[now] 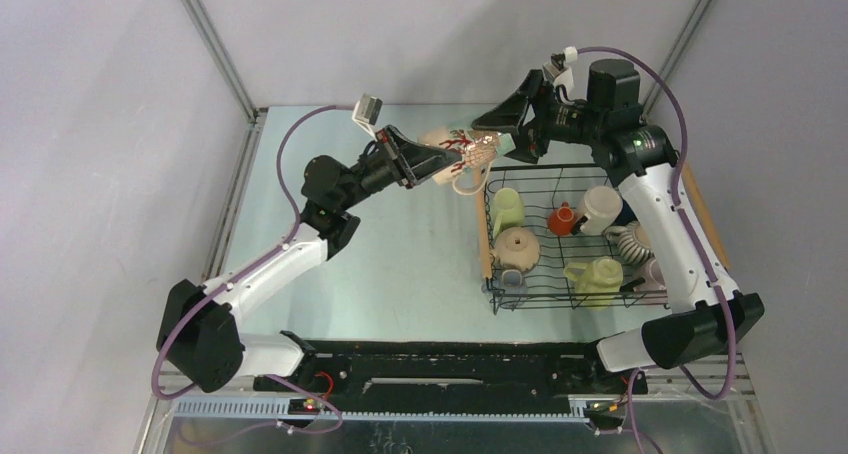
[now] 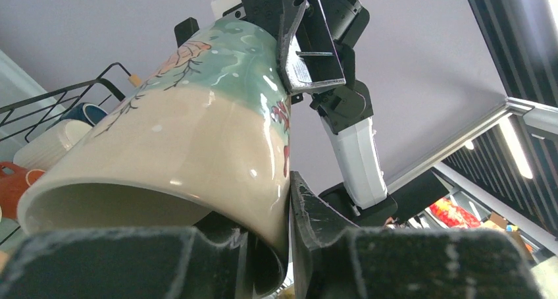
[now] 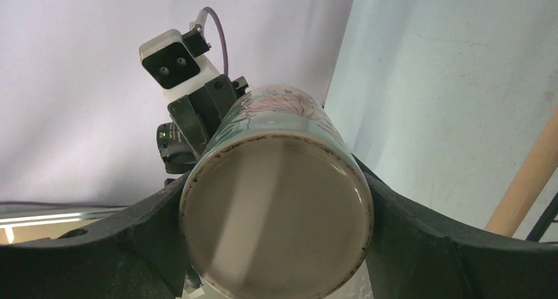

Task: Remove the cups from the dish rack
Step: Place the cup at the center of the board.

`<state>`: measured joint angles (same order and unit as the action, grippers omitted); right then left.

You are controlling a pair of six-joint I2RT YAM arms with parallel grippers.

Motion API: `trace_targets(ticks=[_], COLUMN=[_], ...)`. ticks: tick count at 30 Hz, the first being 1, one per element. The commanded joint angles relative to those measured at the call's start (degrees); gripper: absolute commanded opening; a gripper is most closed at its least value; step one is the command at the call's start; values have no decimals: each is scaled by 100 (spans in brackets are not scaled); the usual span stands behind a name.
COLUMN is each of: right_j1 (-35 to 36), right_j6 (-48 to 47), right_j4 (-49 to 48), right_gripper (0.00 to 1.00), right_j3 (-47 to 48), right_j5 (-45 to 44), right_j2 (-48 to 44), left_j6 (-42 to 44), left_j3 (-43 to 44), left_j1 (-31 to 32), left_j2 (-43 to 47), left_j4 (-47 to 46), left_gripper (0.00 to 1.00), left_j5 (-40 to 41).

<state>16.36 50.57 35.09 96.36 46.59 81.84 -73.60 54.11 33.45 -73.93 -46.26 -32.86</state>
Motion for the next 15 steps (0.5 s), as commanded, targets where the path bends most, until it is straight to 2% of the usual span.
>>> trace_targets(ticks=[1, 3, 7, 9, 11, 15], right_j1=[47, 48, 60, 82, 114, 192], right_j6=[41, 122, 231, 287, 322, 314], right_j4=[-748, -956, -1347, -1543, -1665, -1737], right_gripper=[28, 37, 68, 80, 87, 92], right_j3=[-388, -583, -945, -1131, -1238, -1316], right_j5=[165, 155, 77, 26, 17, -33], right_j2=[-291, -358, -510, -564, -581, -524], left_j6=[-100, -110, -119, -120, -83, 5], left_j3=[-4, -42, -85, -128, -168, -243], left_j1=[56, 62, 56, 61, 56, 56], left_j2=[227, 243, 296, 349, 410, 524], left_j4=[-646, -647, -581, -550, -470, -261], left_gripper=[0, 0, 0, 0, 0, 0], left_j5=[5, 43, 134, 215, 307, 485])
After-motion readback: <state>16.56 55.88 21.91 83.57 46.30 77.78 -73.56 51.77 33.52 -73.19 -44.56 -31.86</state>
